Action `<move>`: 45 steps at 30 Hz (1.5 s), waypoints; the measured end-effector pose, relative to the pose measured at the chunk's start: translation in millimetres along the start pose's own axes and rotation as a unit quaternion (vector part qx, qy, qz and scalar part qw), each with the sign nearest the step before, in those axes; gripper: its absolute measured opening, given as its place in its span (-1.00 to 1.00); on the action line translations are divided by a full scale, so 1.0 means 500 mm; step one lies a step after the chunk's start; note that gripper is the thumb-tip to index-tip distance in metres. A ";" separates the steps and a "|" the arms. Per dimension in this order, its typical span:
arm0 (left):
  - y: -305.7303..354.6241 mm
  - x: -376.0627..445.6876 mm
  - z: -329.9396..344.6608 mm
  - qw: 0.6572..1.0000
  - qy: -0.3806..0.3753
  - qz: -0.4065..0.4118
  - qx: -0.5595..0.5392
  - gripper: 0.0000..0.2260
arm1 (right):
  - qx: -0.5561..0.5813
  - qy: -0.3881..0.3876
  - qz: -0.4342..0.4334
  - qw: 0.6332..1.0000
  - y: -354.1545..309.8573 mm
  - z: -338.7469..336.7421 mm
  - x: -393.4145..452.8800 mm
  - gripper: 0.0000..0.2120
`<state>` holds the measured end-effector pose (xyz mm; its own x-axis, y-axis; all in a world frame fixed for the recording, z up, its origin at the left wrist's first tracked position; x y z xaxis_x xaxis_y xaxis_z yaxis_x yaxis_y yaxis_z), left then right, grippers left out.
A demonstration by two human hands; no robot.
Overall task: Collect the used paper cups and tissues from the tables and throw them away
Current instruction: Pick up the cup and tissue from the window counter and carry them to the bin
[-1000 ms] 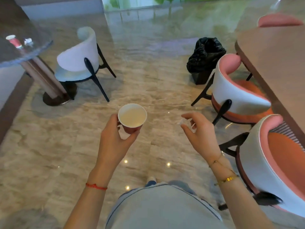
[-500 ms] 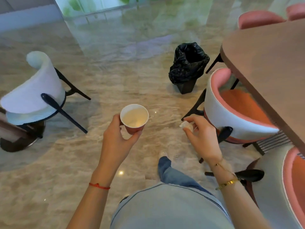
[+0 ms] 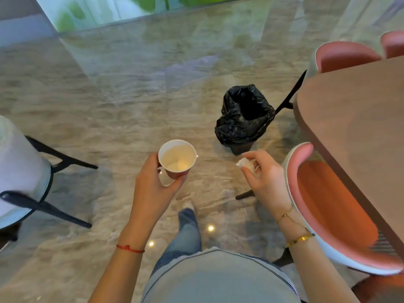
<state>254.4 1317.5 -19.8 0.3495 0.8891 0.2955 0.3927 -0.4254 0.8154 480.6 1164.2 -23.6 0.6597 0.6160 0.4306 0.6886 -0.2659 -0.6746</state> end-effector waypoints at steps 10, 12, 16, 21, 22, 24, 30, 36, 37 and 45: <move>-0.063 0.483 0.200 0.998 -0.044 0.046 -0.010 -0.47 | -0.031 0.044 0.050 0.997 0.127 0.207 0.384 -0.76; -0.053 0.580 0.249 0.995 -0.065 0.071 -0.008 -0.47 | -0.036 0.069 0.054 0.996 0.142 0.225 0.466 -0.77; -0.035 0.743 0.374 0.988 -0.114 0.101 -0.008 -0.47 | -0.050 0.115 0.089 0.988 0.197 0.248 0.584 -0.78; -0.035 0.882 0.560 0.979 -0.177 0.097 -0.015 -0.44 | -0.077 0.133 0.156 0.976 0.312 0.277 0.674 -0.78; -0.037 0.902 0.599 0.977 -0.190 0.098 -0.018 -0.44 | -0.079 0.134 0.170 0.973 0.339 0.284 0.688 -0.78; -0.042 0.945 0.684 0.972 -0.215 0.096 -0.020 -0.42 | -0.081 0.135 0.203 0.966 0.401 0.296 0.723 -0.79; -0.029 1.064 0.936 0.961 -0.260 0.093 -0.006 -0.40 | -0.074 0.127 0.265 0.953 0.571 0.313 0.873 -0.86; -0.015 1.146 1.176 0.944 -0.315 0.097 0.011 -0.43 | -0.092 0.107 0.288 0.947 0.727 0.315 1.038 -0.84; -0.017 1.153 1.213 0.940 -0.328 0.091 0.018 -0.44 | -0.095 0.100 0.294 0.946 0.754 0.323 1.058 -0.84; -0.080 1.169 1.414 0.893 -0.446 0.029 0.060 -0.38 | -0.103 0.002 0.403 0.909 0.922 0.409 1.086 -0.67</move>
<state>1044.2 1734.5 -231.5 0.8889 0.4003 -0.2225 0.4224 -0.5287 0.7362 1094.8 1527.7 -223.1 0.9759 0.1571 -0.1515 0.0227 -0.7635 -0.6454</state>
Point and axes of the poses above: each hand's wrist, its own x-axis towards the middle knuckle, its own z-axis out of the palm, y = z × x, the point moved 9 cm from there along x, towards the middle knuckle, and after that the axes turned 11 degrees about y, right-handed, at the moved point
